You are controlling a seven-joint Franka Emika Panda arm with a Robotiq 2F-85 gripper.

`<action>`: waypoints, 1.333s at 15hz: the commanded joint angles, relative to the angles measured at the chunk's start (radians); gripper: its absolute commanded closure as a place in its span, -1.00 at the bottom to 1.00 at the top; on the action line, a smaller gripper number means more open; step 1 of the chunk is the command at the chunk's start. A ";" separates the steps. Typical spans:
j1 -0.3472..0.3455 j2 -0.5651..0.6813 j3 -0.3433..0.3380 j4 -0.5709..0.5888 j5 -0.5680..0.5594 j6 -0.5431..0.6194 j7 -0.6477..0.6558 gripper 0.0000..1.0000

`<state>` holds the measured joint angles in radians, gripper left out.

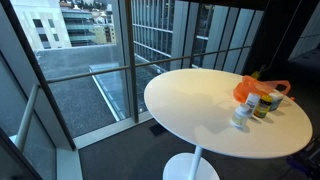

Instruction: Pick up the longest white container and put it in the orange plastic bag

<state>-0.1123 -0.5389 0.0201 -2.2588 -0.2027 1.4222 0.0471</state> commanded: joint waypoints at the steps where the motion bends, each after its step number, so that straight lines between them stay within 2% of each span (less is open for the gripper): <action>1: 0.025 0.001 -0.019 0.002 -0.007 -0.004 0.010 -1.00; 12: 0.025 0.020 -0.013 0.013 -0.011 0.008 0.024 -1.00; 15: 0.034 0.061 -0.013 0.010 -0.004 0.065 0.036 -1.00; 20: 0.040 0.179 -0.015 -0.010 0.005 0.245 0.059 -1.00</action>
<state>-0.0868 -0.4273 0.0179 -2.2657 -0.2025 1.5793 0.0678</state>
